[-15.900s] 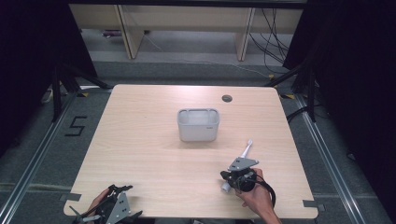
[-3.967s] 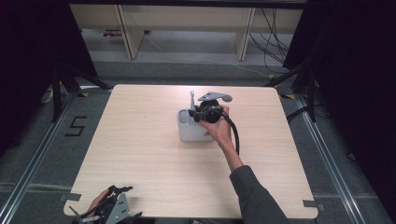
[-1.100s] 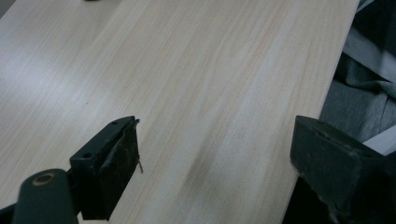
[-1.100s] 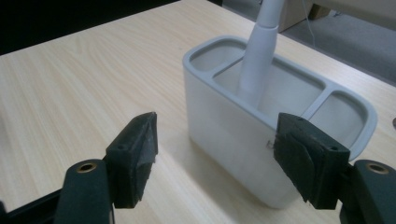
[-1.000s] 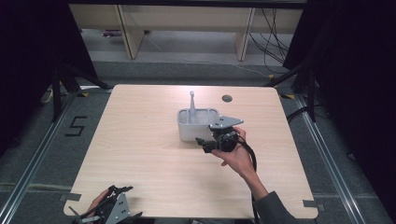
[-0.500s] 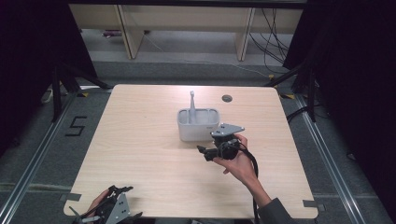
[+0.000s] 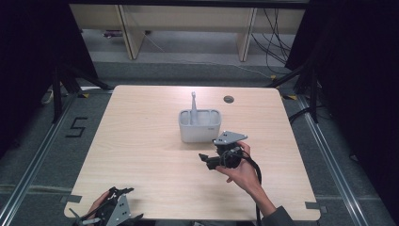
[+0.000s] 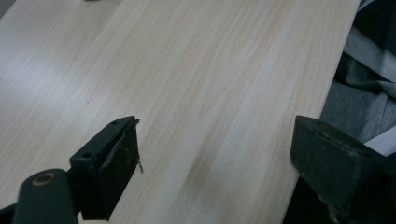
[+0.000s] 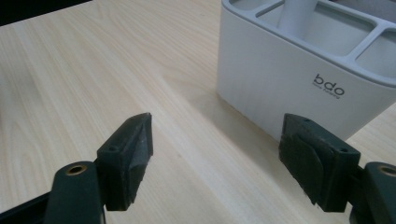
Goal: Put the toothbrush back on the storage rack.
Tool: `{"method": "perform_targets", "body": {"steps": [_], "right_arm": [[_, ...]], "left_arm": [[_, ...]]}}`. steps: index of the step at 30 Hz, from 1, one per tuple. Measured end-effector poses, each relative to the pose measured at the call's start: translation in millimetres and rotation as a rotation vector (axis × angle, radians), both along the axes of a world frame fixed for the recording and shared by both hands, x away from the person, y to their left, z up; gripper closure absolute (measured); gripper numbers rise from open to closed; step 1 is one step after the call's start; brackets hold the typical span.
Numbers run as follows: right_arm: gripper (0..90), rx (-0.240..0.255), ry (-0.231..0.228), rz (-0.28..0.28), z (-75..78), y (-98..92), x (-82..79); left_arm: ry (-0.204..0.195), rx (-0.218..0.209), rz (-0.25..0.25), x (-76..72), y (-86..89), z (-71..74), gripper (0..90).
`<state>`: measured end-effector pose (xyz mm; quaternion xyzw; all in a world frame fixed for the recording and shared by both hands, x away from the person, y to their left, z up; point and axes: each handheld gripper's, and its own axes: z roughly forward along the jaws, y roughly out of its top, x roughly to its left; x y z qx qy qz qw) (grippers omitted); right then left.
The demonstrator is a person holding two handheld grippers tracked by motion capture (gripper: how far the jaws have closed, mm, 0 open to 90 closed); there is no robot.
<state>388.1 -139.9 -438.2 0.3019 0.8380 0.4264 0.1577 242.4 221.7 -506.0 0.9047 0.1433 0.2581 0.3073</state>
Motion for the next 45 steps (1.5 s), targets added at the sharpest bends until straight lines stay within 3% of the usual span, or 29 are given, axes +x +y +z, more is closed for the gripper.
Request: {"method": "perform_targets", "body": {"steps": [6,12,21,22,25,28,30,40,41,44,45], "right_arm": [[25.0,0.001,0.024,-0.006,-3.1,-0.1,-7.5],[21.5,0.008,0.039,-0.002,-9.1,-2.1,-14.5],[21.2,0.013,0.019,0.027,-17.1,-8.7,-24.6],[21.2,0.02,0.043,0.024,-19.4,-9.5,-27.1],[21.2,0.011,0.028,0.027,-22.1,-11.8,-28.4],[21.2,0.019,0.063,0.022,-25.8,-13.6,-31.9],[21.2,0.017,0.05,0.017,-28.0,-14.8,-33.3],[21.1,0.022,0.073,0.028,-32.0,-19.8,-42.1],[21.0,0.015,0.053,0.026,-33.0,-20.4,-42.2],[20.9,0.015,0.082,0.018,-34.4,-21.7,-45.2],[20.8,0.009,0.059,0.027,-35.3,-22.4,-44.7]], "left_arm": [[-0.006,0.015,0.006,0.0,-0.1,0.2,15.1],[0.003,0.002,0.002,-0.3,0.0,0.6,15.1],[0.005,0.012,-0.002,-0.2,0.2,0.9,15.1],[0.004,0.009,-0.001,-0.3,0.2,0.7,15.1],[0.004,0.007,0.001,0.0,-0.2,0.3,15.1],[0.006,0.014,-0.002,0.0,0.3,0.5,15.1],[0.005,0.012,0.002,-0.1,0.1,0.4,15.1],[0.005,0.009,0.0,-0.2,-0.1,0.4,15.1],[0.005,0.009,0.0,-0.2,-0.1,0.4,15.1],[0.005,0.01,0.0,-0.3,0.0,0.5,15.1],[0.006,0.011,-0.001,-0.1,0.2,0.6,15.1]]}}
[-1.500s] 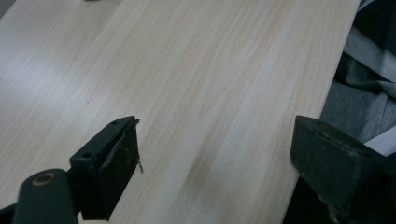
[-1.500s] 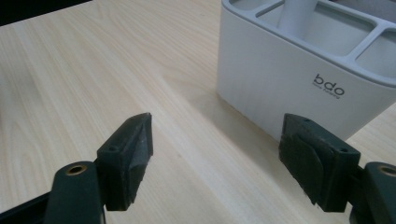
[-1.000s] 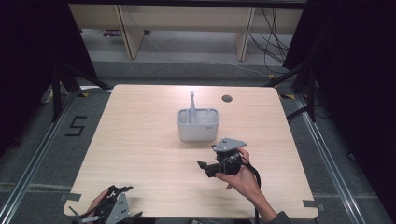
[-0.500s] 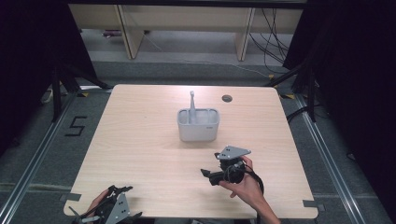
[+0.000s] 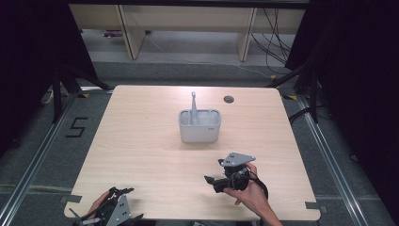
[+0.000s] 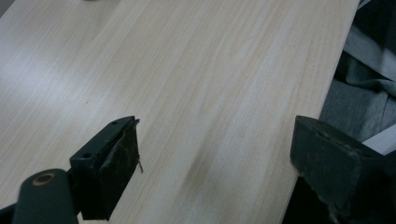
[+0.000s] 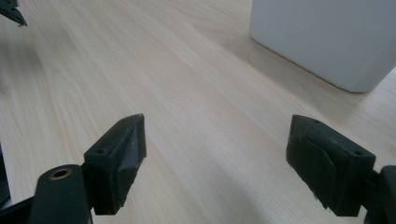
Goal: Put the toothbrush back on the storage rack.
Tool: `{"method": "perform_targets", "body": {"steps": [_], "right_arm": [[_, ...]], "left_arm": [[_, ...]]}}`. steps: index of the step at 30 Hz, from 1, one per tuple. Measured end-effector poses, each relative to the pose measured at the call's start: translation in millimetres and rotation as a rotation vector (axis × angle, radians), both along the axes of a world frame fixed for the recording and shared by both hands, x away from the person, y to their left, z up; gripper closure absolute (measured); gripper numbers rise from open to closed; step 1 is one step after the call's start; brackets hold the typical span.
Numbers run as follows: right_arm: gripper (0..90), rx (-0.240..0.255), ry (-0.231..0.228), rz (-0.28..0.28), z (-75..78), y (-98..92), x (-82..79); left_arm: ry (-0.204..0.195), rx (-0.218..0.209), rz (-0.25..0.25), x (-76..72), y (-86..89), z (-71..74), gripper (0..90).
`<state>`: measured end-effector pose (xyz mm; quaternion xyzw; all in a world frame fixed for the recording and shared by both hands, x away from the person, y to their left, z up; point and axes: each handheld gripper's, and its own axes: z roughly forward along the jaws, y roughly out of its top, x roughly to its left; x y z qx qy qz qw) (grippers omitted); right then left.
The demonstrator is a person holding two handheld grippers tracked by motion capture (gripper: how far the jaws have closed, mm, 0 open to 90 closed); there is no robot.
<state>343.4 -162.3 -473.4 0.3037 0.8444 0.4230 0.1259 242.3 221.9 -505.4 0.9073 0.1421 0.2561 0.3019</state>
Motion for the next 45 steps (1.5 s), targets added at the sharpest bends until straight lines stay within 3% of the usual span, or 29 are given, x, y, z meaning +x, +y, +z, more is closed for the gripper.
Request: {"method": "perform_targets", "body": {"steps": [2,13,14,29,31,39,40,41,45], "right_arm": [[20.8,0.005,0.023,0.001,-0.6,-0.8,-1.7],[20.7,-0.002,0.021,-0.002,-3.4,-6.3,-7.5],[20.7,-0.013,0.005,-0.005,-2.9,-7.5,-8.0],[20.4,-0.002,0.035,-0.017,-7.2,-17.8,-15.7],[20.5,-0.006,0.019,-0.008,-7.6,-19.6,-16.3],[19.0,0.001,0.051,-0.025,-9.0,-23.9,-23.3],[18.8,-0.001,0.03,-0.011,-9.5,-24.6,-23.1],[17.1,0.003,0.051,-0.014,-10.1,-25.1,-25.0],[16.2,-0.001,0.039,-0.012,-12.3,-26.5,-26.8]], "left_arm": [[-0.002,-0.004,0.003,0.3,-0.3,-0.7,15.1],[0.0,-0.004,0.002,0.1,-0.2,-0.8,15.1],[-0.001,-0.002,0.002,0.2,-0.1,-0.6,15.1],[0.0,0.003,0.0,-0.1,0.2,0.2,15.1],[-0.001,0.005,0.001,0.3,0.2,-0.1,15.1],[0.0,0.003,0.0,-0.2,0.2,0.2,15.1],[0.0,0.004,0.0,-0.1,0.3,0.2,15.1],[0.0,0.002,0.001,0.0,0.3,0.0,15.1],[-0.003,0.0,0.004,0.1,0.0,-0.5,15.1]]}}
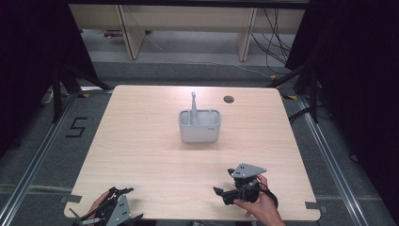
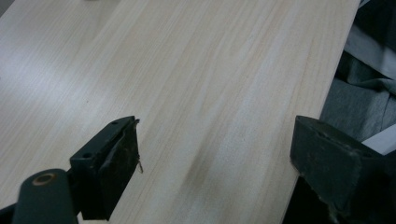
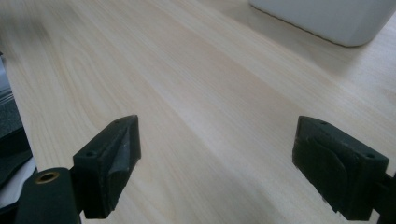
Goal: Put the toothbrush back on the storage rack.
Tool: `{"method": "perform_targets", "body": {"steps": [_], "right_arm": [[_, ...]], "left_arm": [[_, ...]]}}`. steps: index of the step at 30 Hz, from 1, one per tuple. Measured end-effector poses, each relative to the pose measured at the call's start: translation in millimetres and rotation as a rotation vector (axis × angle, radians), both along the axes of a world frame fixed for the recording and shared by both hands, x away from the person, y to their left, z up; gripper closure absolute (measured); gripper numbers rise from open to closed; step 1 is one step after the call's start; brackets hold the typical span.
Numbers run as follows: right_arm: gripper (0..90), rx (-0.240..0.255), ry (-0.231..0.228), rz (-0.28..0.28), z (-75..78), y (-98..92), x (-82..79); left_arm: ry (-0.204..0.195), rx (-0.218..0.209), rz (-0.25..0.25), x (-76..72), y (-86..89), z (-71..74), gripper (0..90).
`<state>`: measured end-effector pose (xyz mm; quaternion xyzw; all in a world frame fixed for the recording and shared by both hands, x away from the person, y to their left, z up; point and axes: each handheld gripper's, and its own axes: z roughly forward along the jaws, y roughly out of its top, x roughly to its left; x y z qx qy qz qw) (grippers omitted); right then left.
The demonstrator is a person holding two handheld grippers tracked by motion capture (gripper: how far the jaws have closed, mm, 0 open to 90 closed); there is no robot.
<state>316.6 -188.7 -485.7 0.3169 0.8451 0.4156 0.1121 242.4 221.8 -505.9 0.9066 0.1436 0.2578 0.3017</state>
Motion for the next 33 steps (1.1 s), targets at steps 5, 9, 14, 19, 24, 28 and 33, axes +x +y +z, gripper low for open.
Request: {"method": "perform_targets", "body": {"steps": [5,9,14,19,24,28,33], "right_arm": [[16.1,-0.011,0.023,-0.017,-1.9,-1.8,-5.9],[16.1,-0.003,0.016,0.008,-3.8,-2.5,-8.6],[16.1,-0.011,0.009,-0.001,-4.5,-5.1,-13.3],[16.1,-0.009,0.025,-0.012,-6.0,-6.4,-18.3],[16.1,-0.016,0.006,-0.007,-6.6,-8.8,-19.7],[16.1,-0.005,0.035,-0.027,-6.4,-8.7,-23.7],[16.1,-0.011,0.02,-0.008,-7.3,-9.6,-22.5]], "left_arm": [[0.001,0.0,-0.001,-0.3,0.1,0.2,15.1],[0.002,-0.005,0.0,-0.2,0.0,-0.1,15.1],[0.0,-0.001,-0.001,-0.3,0.1,0.2,15.1],[0.001,0.003,-0.004,-0.2,0.3,0.5,15.1],[0.002,-0.001,-0.001,-0.3,0.1,0.1,15.1],[0.003,0.002,-0.002,-0.1,0.3,0.4,15.1],[0.002,0.002,0.0,-0.3,0.2,0.4,15.1]]}}
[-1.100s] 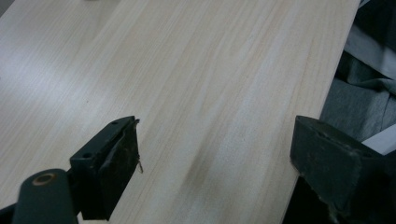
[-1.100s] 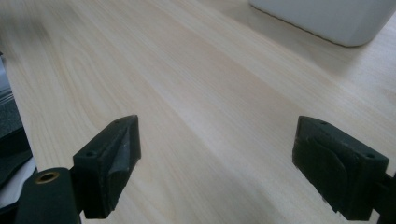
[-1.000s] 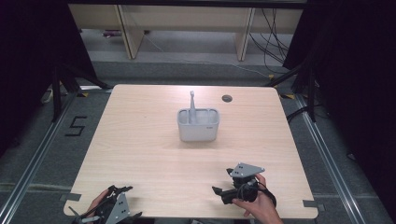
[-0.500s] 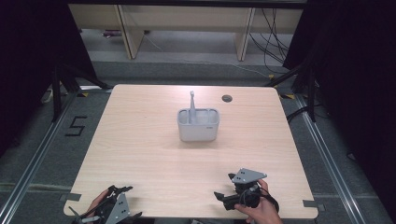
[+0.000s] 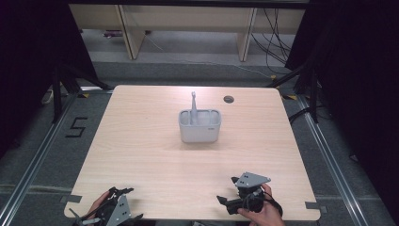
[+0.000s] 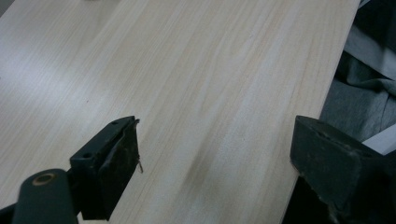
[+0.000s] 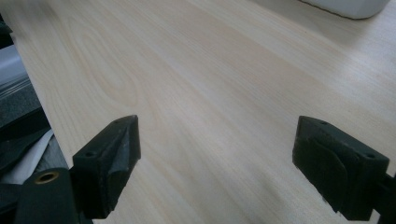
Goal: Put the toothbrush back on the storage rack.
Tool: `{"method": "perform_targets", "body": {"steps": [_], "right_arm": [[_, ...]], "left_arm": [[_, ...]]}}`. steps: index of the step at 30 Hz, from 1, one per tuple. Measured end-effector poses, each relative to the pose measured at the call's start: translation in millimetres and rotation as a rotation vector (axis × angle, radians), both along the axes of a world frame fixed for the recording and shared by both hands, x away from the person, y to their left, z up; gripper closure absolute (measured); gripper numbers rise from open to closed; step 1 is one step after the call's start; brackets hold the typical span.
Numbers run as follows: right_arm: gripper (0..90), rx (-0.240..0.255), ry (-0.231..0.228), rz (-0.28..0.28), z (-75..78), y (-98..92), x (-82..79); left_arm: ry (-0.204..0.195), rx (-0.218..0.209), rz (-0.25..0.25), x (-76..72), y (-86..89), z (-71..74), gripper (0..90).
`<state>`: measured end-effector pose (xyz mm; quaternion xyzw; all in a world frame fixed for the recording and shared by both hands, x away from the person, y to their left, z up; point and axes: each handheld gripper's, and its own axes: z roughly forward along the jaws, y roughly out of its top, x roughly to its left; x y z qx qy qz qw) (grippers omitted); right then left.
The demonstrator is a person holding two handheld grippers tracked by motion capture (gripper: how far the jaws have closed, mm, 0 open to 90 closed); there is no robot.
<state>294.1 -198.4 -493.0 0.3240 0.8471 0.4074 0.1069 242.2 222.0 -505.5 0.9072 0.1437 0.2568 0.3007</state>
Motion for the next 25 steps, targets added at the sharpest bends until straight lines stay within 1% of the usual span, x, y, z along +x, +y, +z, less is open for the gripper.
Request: {"method": "perform_targets", "body": {"steps": [4,6,7,8,9,12,14,15,16,19,20,22,24,25], "right_arm": [[16.1,0.001,-0.004,0.002,-0.1,-0.6,0.4],[16.1,0.002,-0.004,0.002,0.0,-0.7,0.3],[16.1,0.0,-0.004,0.003,-0.3,-0.5,0.4],[16.1,-0.002,-0.001,-0.008,-0.1,-0.4,-0.3],[16.1,-0.002,-0.003,0.004,-0.4,-0.2,0.1],[16.1,-0.003,-0.006,0.007,-0.6,-0.2,0.4],[16.1,-0.01,-0.004,0.01,-0.7,-0.3,0.6],[16.1,-0.009,0.015,-0.01,-0.1,0.0,-1.2],[16.1,-0.012,0.017,-0.01,0.0,0.0,-1.2],[16.1,-0.013,0.018,-0.007,0.0,0.2,-1.3],[16.1,-0.008,0.017,-0.011,-0.4,0.7,-1.6],[16.1,-0.009,0.015,-0.006,-0.9,1.1,-1.6],[16.1,-0.011,0.019,0.001,-0.5,0.9,-1.5],[16.1,-0.012,0.018,-0.002,-0.4,0.9,-1.6]], "left_arm": [[-0.002,-0.006,0.001,-0.1,0.0,-0.1,15.1],[-0.004,0.002,0.0,0.0,0.0,-0.1,15.1],[0.001,0.004,-0.004,0.0,0.2,0.4,15.1],[-0.001,0.002,-0.004,0.0,0.2,0.3,15.1],[-0.001,-0.005,0.001,-0.1,0.0,-0.1,15.1],[-0.002,-0.006,0.001,-0.1,0.0,-0.1,15.1],[-0.002,-0.005,0.001,-0.1,0.0,0.0,15.1],[-0.002,-0.006,0.001,-0.1,0.0,0.0,15.1],[-0.002,-0.006,0.001,-0.2,0.0,0.1,15.1],[-0.001,-0.005,0.001,-0.1,0.0,0.0,15.1],[0.0,0.003,-0.004,-0.1,0.2,0.4,15.1],[-0.004,-0.005,-0.003,0.0,-0.2,-0.3,15.1],[0.0,0.002,-0.003,-0.1,0.2,0.5,15.1],[-0.002,-0.006,0.002,-0.2,0.0,-0.1,15.1]]}}
